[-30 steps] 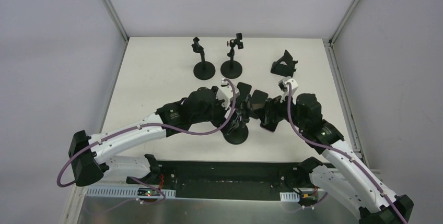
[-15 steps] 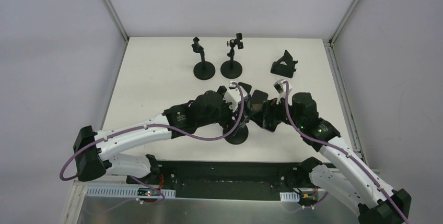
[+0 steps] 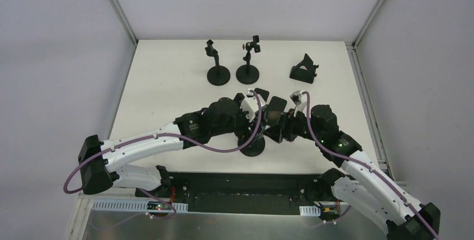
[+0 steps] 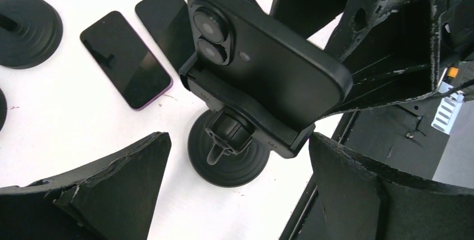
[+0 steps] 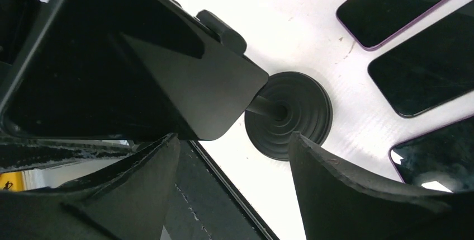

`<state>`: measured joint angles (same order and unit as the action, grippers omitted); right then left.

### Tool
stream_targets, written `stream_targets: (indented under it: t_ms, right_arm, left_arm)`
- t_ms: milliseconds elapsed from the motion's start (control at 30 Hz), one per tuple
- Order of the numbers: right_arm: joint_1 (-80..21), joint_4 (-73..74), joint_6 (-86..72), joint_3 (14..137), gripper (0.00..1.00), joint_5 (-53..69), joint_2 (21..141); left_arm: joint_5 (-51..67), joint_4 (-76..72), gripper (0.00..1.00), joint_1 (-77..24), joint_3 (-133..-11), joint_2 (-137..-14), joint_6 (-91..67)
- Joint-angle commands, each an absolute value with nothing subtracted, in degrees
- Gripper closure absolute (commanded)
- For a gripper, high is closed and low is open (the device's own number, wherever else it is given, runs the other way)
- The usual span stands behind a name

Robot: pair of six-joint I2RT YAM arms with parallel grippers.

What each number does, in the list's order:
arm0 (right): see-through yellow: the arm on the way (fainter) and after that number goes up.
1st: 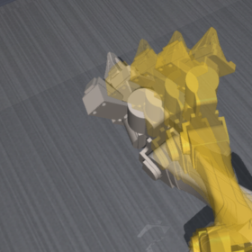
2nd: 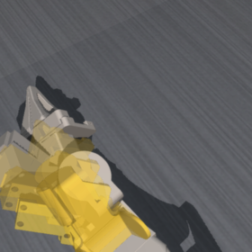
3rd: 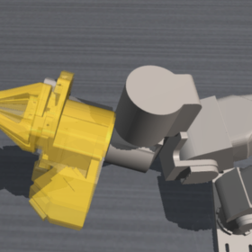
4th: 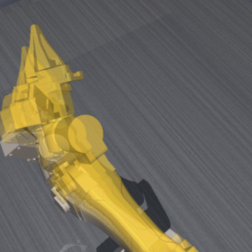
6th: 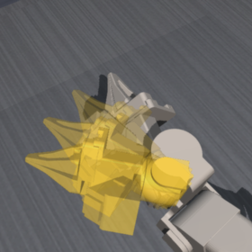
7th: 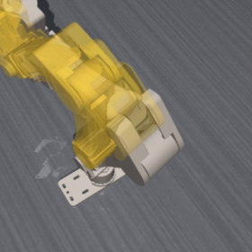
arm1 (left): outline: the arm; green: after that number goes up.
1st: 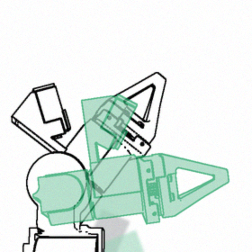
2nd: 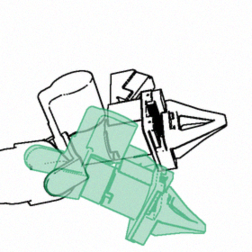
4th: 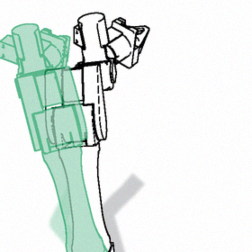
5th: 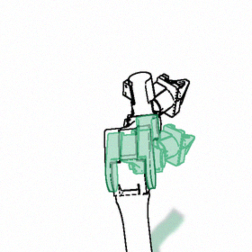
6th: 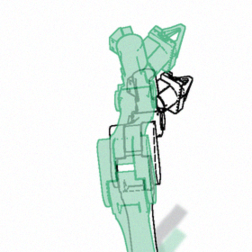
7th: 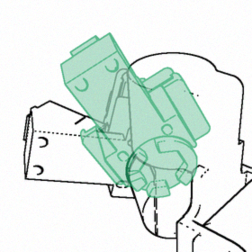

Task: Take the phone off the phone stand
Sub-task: Adjust the phone stand with the phone at the center of the board.

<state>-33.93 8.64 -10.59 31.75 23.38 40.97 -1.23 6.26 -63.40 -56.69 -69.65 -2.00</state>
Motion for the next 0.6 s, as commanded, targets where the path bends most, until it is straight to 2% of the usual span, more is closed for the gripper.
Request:
stream_targets:
  t_ms: [0,433,567]
  right_arm:
    - [-36.13,2.67,-13.35,31.56,0.25,23.61,41.20]
    - [-39.11,2.34,-13.64,31.98,0.26,20.51,42.25]
    - [-39.12,6.88,-11.19,32.76,0.24,13.55,40.12]
  left_arm:
    - [1.12,4.22,0.01,-63.72,-56.85,-68.18,-1.16]
    - [2.03,3.61,0.01,-63.75,-56.73,-68.11,-0.91]
    - [1.31,3.22,0.01,-63.77,-55.90,-68.16,-0.53]
